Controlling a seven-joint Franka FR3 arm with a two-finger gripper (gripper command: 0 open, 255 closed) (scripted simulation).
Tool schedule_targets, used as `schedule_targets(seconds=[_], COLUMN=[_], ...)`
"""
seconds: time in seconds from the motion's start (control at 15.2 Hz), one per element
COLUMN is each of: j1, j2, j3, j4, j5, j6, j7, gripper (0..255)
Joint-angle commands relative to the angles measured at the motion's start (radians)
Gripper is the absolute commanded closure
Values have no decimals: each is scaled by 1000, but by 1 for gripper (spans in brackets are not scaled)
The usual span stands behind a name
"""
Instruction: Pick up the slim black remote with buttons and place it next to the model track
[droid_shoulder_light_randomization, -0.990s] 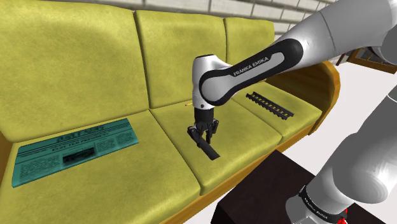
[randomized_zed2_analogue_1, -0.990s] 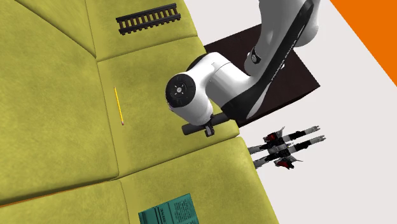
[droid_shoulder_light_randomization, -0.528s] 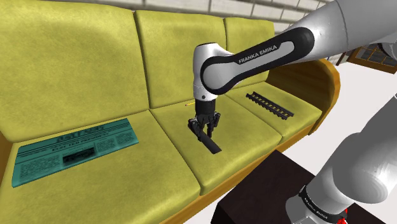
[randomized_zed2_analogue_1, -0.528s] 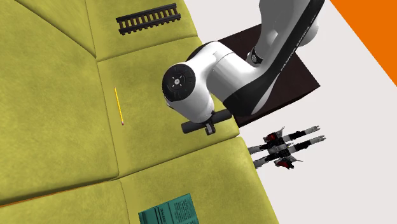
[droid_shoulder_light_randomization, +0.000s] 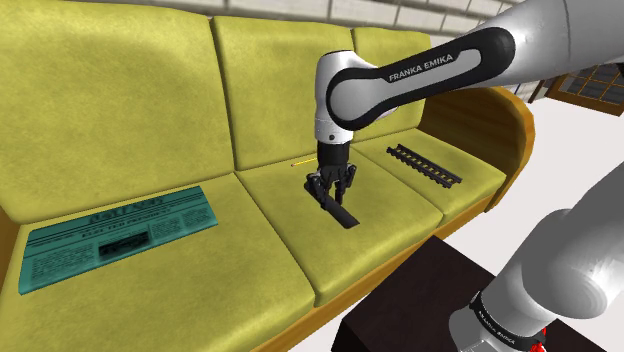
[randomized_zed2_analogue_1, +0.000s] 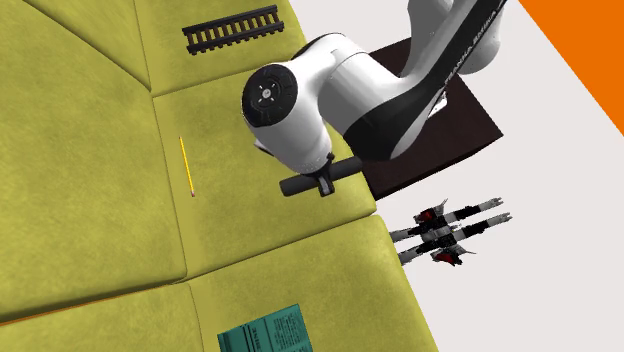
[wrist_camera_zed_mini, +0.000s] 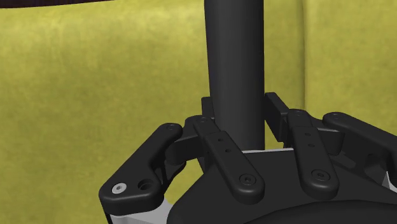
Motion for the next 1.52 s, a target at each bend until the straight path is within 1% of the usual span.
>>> schedule_targets(seconds=[0.0,0.4,0.73,1.06,1.45], j1=[-21,-90,-152,-216,-291], j2=[-32,-105,-136,-140,-108], j3=[-27,-117,-195,-275,-368], j4=[-38,-114,-147,-152,-119], j5=[-4,-40,-86,-140,-202], j6=[0,-9,-16,-19,-18], j7=[-49,-193,-310,-425,-563], gripper=[255,255,255,255,255])
